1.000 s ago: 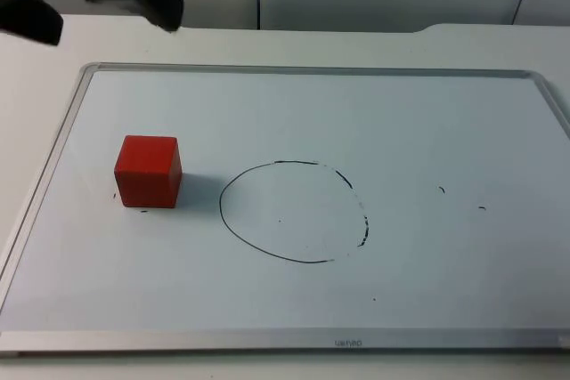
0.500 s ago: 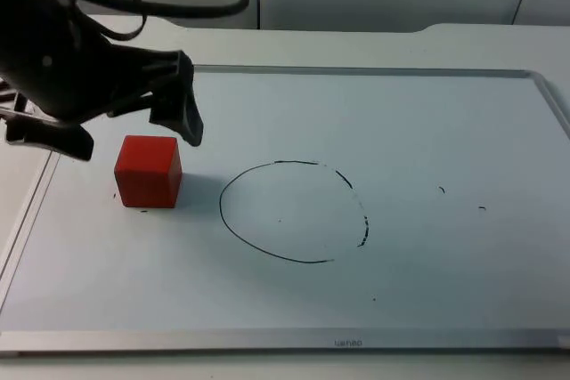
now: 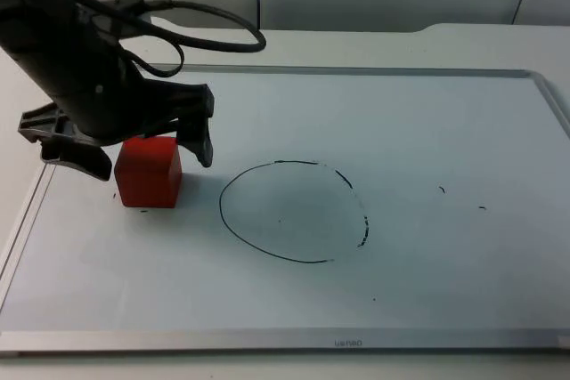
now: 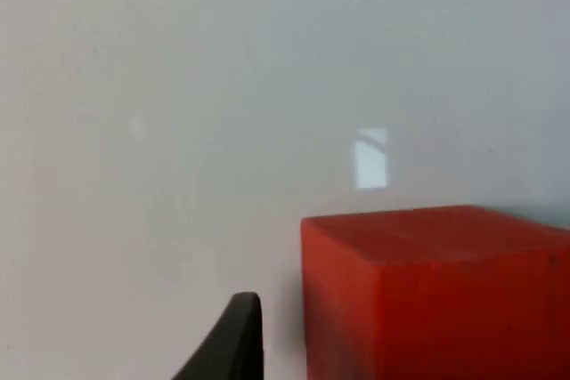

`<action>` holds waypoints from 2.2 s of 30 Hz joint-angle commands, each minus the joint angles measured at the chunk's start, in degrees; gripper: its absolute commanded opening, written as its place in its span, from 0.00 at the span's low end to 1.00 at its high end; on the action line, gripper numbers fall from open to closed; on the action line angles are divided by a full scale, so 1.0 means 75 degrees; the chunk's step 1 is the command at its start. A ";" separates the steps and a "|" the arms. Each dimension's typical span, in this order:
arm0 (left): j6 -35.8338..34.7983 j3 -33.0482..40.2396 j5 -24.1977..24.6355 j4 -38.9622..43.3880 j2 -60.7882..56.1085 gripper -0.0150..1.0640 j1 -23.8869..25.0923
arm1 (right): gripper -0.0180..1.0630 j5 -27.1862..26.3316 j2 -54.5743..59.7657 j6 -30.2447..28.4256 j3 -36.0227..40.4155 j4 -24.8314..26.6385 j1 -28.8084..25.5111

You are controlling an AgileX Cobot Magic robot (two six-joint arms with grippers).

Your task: Pick up one cube with the left hand and another cube with the right hand. First place the cube in the right hand at the target position, then stack the cube in the left hand on top.

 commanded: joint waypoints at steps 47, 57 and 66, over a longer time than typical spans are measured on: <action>-0.0393 -0.0138 -0.0684 0.1020 0.0333 0.43 -0.0239 | 0.01 -0.0428 -0.0050 0.0006 0.0045 0.0033 -0.0035; -0.0882 -0.0138 -0.0611 0.0986 0.0290 0.18 -0.0239 | 0.01 -0.0430 -0.0050 0.0006 0.0045 0.0019 -0.0035; -0.0651 -0.0138 0.0165 0.1040 -0.0327 0.01 -0.0239 | 0.01 -0.0430 -0.0036 0.0021 0.0045 0.0019 -0.0035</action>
